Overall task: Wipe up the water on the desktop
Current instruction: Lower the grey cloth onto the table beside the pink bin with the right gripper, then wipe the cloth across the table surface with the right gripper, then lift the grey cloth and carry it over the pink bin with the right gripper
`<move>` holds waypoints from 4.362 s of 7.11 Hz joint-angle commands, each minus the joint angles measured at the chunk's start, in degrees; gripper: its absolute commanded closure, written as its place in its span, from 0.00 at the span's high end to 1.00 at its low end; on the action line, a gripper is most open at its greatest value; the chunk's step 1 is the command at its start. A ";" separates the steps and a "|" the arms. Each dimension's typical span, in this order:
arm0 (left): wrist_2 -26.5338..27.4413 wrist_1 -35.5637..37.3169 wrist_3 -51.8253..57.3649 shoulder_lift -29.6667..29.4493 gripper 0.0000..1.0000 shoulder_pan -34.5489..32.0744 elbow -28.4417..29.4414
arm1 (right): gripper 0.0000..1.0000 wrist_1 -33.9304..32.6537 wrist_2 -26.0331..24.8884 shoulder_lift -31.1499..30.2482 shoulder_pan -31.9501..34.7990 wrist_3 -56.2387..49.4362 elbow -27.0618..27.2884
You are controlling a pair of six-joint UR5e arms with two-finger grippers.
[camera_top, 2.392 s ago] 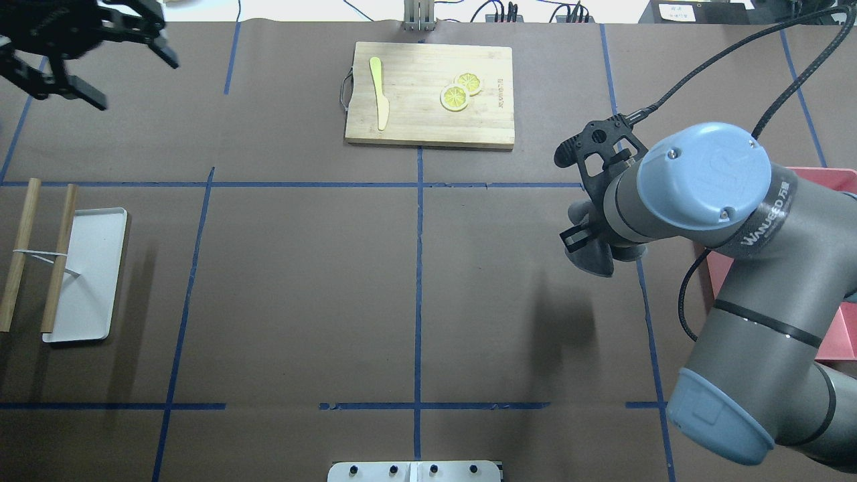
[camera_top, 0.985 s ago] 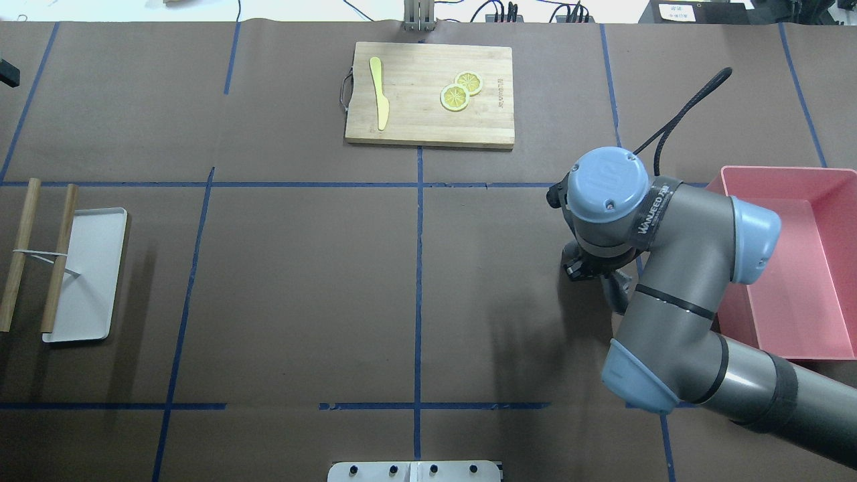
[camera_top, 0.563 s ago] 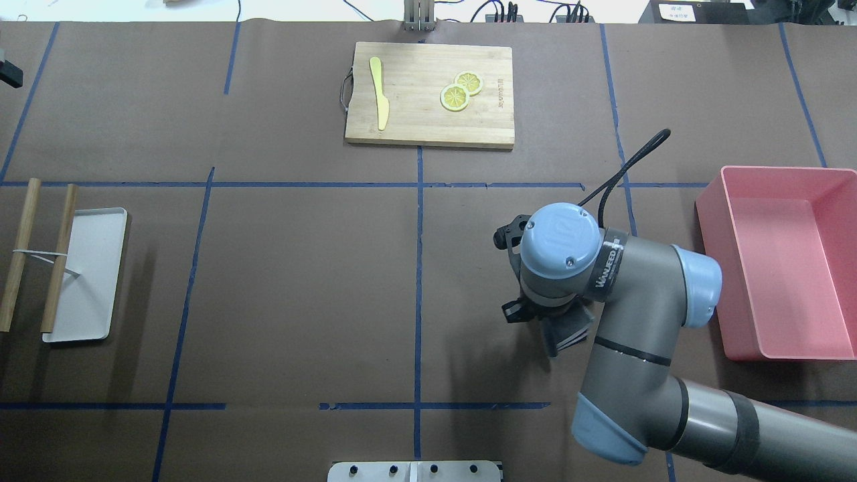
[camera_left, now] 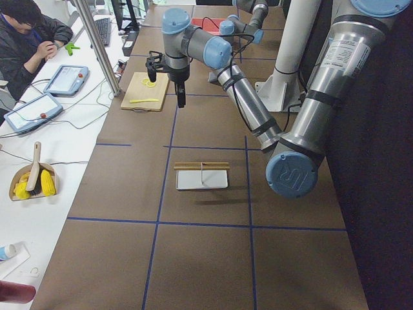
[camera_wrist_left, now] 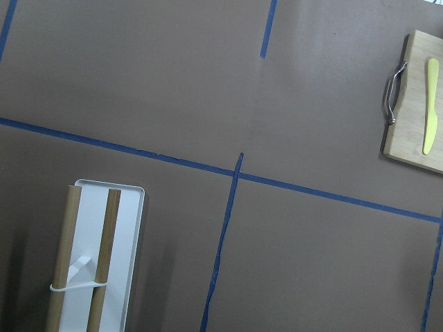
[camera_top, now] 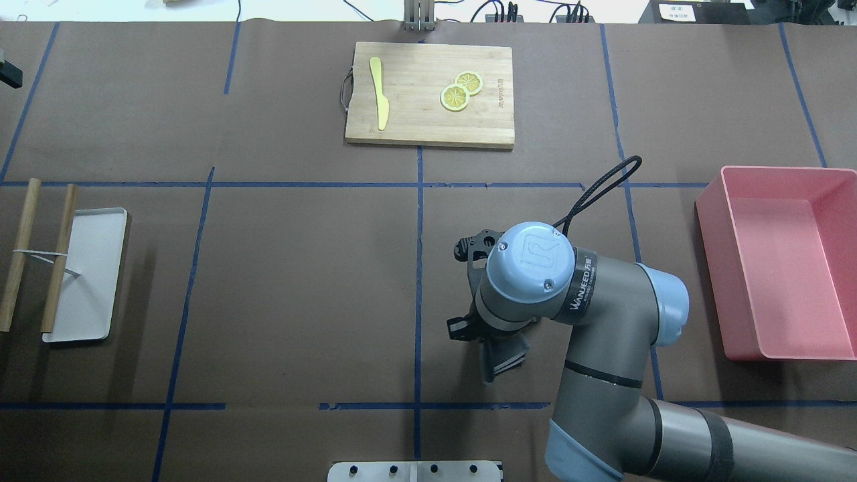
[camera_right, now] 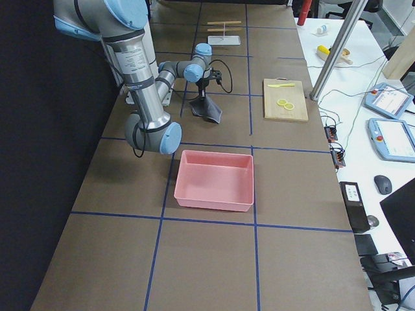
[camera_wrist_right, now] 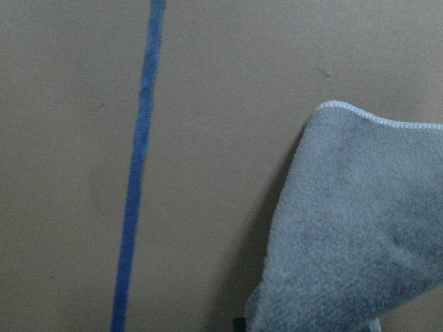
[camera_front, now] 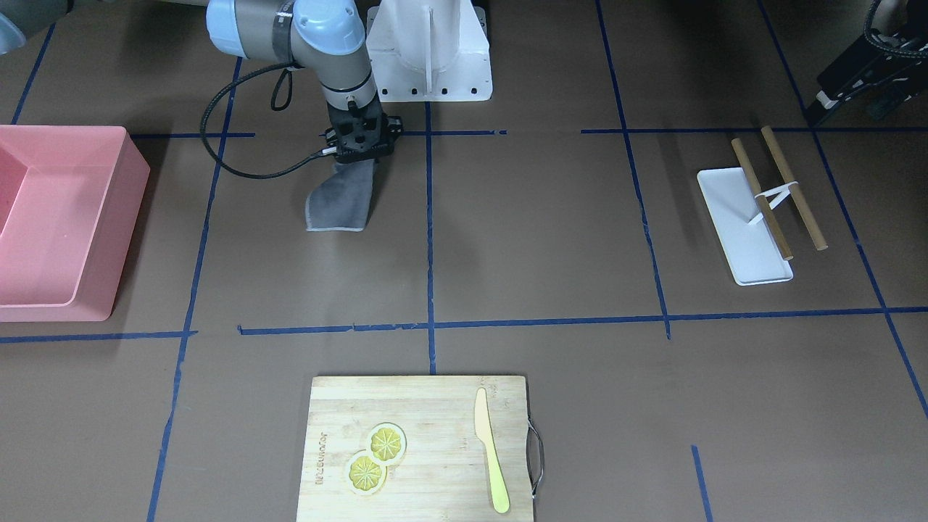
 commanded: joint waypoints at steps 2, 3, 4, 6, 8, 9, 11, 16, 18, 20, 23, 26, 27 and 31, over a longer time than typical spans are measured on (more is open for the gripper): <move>0.00 0.00 -0.16 0.06 1.00 -0.03 -0.58 | 0.00 4.84 0.73 -2.41 3.31 3.37 -1.71; 0.00 0.00 -0.07 0.07 1.00 -0.03 -0.67 | 0.00 5.54 1.35 -2.69 5.77 1.71 -4.77; 0.00 0.00 -0.16 0.07 1.00 -0.03 -0.76 | 0.00 8.15 2.22 -2.78 8.23 0.56 -8.46; 0.00 0.00 -0.07 0.15 1.00 -0.03 -0.76 | 0.00 10.90 6.60 -3.04 14.29 -3.20 -12.26; 0.00 0.00 -0.07 0.07 1.00 -0.03 -0.85 | 0.00 10.82 12.14 -5.40 21.06 -9.52 -12.53; 0.00 0.00 -0.07 0.07 1.00 -0.03 -0.85 | 0.00 10.73 13.47 -6.02 22.92 -10.86 -12.62; 0.00 0.00 -0.07 0.15 1.00 -0.12 -0.94 | 0.00 10.64 13.48 -5.94 24.25 -11.14 -13.15; 0.00 -0.09 0.55 0.51 1.00 -0.12 -0.32 | 0.00 10.99 13.57 -5.06 12.42 0.16 -9.49; 0.09 -0.09 0.63 0.51 1.00 -0.12 -0.23 | 0.00 10.99 13.22 -4.98 7.32 7.99 -3.77; 0.00 -0.17 1.25 1.55 1.00 -0.12 -0.41 | 0.01 11.08 12.17 -4.45 4.83 10.04 -2.96; 0.09 -0.26 7.90 4.62 1.00 -0.38 -0.50 | 0.01 10.47 11.28 -4.62 11.56 9.96 6.15; -0.09 -0.26 23.17 12.86 1.00 -3.54 1.60 | 0.00 8.02 14.34 -5.50 26.22 8.73 9.87; -0.17 -0.44 30.27 14.90 1.00 -5.11 4.83 | 0.00 7.13 16.54 -5.68 31.15 5.42 10.14; -0.26 -19.08 38.78 15.80 1.00 -7.85 27.30 | 0.01 -14.07 17.52 -20.49 42.86 -26.88 21.96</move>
